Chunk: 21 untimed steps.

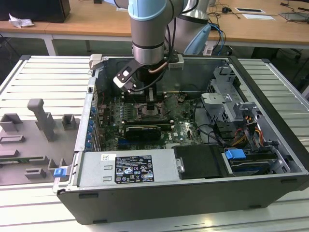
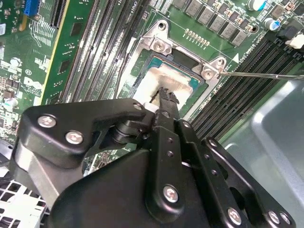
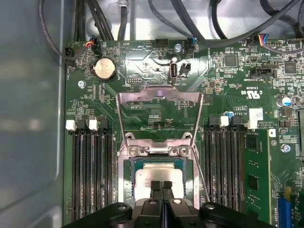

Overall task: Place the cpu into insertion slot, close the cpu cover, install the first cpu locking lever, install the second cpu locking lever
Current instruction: 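Place the cpu into insertion slot, then close the cpu cover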

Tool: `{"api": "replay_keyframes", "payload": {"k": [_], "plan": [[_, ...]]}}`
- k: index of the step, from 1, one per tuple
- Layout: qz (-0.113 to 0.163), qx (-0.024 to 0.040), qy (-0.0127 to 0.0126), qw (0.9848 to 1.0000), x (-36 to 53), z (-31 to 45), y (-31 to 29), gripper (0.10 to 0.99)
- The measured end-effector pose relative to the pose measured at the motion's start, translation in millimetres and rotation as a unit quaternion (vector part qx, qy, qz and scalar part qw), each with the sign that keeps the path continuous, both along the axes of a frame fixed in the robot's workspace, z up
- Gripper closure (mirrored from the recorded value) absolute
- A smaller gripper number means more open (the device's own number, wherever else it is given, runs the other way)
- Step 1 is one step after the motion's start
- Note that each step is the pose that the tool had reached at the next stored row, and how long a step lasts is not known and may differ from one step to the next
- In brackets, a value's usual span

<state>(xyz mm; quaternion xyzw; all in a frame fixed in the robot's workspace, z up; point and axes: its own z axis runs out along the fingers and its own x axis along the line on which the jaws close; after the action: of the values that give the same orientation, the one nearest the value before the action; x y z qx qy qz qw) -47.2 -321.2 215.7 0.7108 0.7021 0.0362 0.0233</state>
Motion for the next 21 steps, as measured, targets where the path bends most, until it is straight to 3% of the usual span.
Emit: {"api": "replay_keyframes", "payload": {"k": [15,16,19,21], "plan": [[0.0,0.0001,-0.0001,1.0,0.0,6.5,0.0,0.98],[0.0,0.0,0.0003,1.0,1.6,6.7,0.0,0.98],[0.0,-0.0001,0.0046,1.0,8.8,7.9,-0.1,0.98],[0.0,-0.0001,0.0049,1.0,8.9,10.7,0.1,0.98]]}}
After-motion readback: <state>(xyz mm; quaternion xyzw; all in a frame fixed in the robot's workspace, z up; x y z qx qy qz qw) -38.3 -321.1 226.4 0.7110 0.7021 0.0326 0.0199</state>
